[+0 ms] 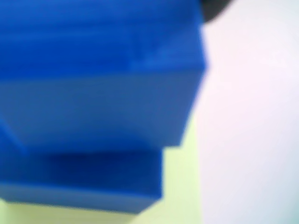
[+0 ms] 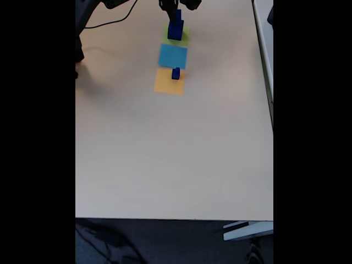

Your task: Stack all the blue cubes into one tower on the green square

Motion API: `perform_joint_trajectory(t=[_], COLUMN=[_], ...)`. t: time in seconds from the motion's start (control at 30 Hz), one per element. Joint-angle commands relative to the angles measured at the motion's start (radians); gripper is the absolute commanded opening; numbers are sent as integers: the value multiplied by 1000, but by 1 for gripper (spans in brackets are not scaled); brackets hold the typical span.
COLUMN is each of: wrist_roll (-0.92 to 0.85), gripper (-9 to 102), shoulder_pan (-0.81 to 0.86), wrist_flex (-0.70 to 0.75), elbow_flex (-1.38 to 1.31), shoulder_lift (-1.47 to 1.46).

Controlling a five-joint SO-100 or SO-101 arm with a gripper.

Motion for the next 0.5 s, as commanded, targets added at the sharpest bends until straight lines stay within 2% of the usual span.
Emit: perform_joint_trajectory(t=[0.0,0.47], wrist_roll=[-8,67], gripper=[4,6], shoulder_pan=[2,8], wrist_flex=[-11,-6], elbow_flex=[-60,-34], shoulder_lift=[29,38])
